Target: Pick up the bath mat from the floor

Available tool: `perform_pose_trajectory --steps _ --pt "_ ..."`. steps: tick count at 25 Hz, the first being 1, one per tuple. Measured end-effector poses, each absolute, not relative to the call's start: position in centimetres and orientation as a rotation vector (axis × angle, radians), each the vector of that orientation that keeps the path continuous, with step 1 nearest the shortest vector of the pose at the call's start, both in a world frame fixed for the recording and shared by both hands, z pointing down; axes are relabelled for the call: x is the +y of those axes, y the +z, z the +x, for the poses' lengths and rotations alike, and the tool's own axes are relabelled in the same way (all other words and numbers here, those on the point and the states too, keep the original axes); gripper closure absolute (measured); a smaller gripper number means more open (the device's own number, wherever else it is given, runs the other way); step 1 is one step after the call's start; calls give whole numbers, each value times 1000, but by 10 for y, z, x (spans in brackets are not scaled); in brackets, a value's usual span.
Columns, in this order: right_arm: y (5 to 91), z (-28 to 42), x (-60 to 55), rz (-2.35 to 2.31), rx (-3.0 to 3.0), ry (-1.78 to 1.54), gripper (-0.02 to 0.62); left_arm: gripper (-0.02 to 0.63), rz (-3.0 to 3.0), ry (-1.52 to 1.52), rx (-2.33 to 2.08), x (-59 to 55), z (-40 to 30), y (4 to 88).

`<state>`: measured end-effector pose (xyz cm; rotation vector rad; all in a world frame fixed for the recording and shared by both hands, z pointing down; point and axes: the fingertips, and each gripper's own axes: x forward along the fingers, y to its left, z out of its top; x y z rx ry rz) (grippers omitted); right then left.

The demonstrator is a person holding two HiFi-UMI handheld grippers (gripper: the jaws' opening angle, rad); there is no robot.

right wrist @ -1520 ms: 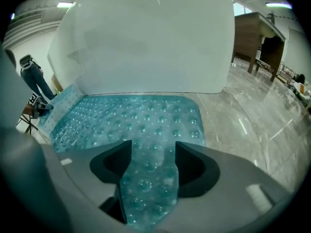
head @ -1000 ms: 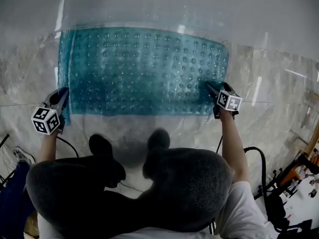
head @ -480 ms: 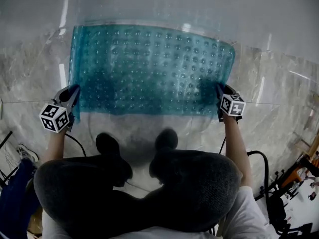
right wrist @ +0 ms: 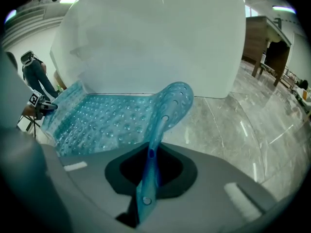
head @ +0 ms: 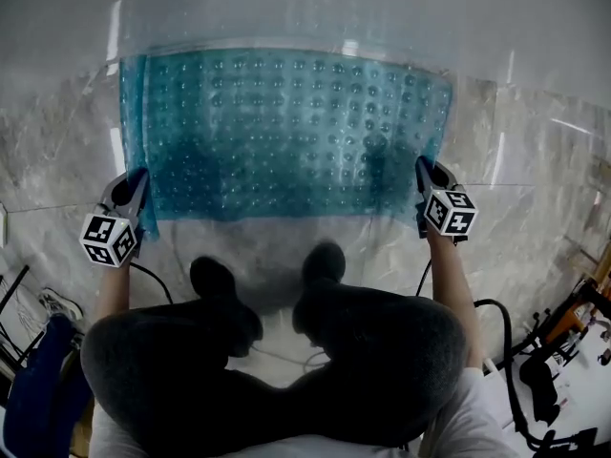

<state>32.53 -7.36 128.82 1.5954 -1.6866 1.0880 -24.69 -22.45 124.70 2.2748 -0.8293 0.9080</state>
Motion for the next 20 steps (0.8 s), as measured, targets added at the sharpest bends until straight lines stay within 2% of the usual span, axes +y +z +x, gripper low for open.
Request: perform_pose_trajectory --steps 3,7,20 --pt "1285 354 -69 1580 -1695 1099 574 580 2242 927 -873 -225 -226 1250" --pt "1250 343 -69 1581 -1742 1122 575 580 2172 877 -969 -230 -248 1222" --pt "1035 288 -68 1533 -1836 1080 577 583 2258 936 -880 -216 -211 987"
